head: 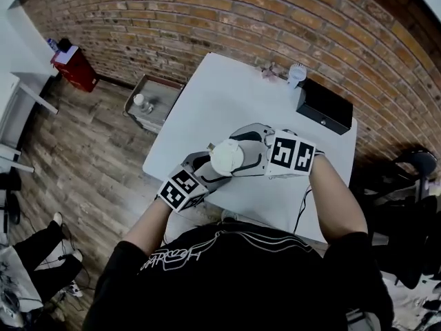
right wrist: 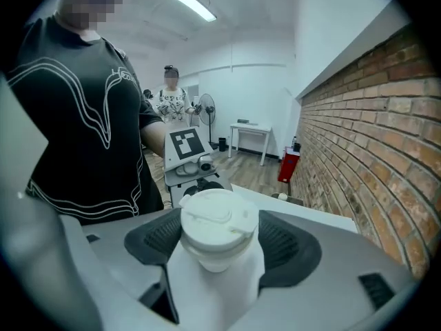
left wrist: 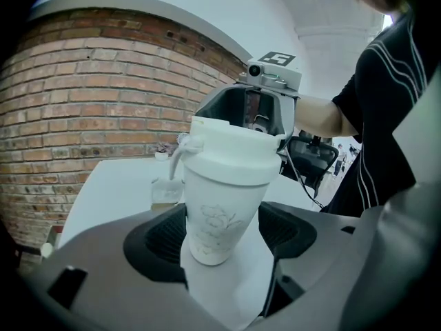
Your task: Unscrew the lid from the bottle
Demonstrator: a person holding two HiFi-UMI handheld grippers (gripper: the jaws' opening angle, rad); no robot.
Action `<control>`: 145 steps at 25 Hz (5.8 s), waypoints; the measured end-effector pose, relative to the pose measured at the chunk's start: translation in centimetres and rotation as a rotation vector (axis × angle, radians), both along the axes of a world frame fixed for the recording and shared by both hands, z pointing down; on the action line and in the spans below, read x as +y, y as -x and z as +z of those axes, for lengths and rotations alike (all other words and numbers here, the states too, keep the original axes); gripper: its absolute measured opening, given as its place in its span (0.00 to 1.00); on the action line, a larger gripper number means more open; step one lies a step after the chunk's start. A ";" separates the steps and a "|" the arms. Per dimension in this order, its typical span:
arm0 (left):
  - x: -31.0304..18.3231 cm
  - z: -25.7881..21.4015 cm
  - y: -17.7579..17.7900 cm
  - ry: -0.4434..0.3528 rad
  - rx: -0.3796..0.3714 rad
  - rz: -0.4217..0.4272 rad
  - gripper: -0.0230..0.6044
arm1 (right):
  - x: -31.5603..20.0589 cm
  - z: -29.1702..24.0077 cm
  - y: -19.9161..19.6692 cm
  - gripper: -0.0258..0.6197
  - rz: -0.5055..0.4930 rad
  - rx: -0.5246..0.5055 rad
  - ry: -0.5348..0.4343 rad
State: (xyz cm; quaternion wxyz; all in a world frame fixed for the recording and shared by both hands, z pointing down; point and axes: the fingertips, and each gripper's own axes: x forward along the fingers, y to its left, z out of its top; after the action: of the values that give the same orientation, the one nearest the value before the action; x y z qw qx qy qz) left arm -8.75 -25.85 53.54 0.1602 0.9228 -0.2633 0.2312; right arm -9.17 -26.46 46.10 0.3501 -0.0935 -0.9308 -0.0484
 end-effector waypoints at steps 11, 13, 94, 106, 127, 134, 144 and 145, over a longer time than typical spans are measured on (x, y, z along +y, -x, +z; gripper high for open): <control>0.1 -0.1 0.1 0.009 -0.005 0.014 0.59 | -0.3 -0.4 -0.2 0.65 0.198 -0.088 0.073; 0.1 0.1 0.0 0.014 -0.007 0.016 0.59 | 0.2 -0.8 -0.1 0.70 0.271 -0.158 0.118; 4.5 -18.8 9.3 -0.189 0.340 -0.004 0.09 | 9.3 -19.8 -6.8 0.57 1.039 -0.757 -0.200; 13.2 -20.7 4.1 -0.181 0.362 0.126 0.09 | 19.6 -15.9 -8.7 0.57 1.175 -0.763 -0.132; 30.7 -20.0 1.6 -0.167 0.316 0.120 0.09 | 35.2 -13.2 -9.4 0.57 1.187 -0.756 -0.103; 32.7 -19.9 0.9 -0.196 0.279 0.144 0.09 | 37.6 -13.3 -10.1 0.57 1.193 -0.760 -0.115; 33.6 -17.7 1.3 -0.182 0.286 0.125 0.09 | 38.2 -11.2 -10.4 0.57 1.201 -0.732 -0.104; 33.7 -17.6 1.3 -0.180 0.286 0.122 0.09 | 38.3 -11.1 -10.3 0.56 1.198 -0.728 -0.101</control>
State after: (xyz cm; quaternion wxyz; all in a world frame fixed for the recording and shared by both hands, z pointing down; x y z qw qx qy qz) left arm -10.08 7.90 35.97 0.0985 0.9711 -0.2012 0.0822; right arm 1.14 11.87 35.00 -0.0134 0.4739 -0.8767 0.0812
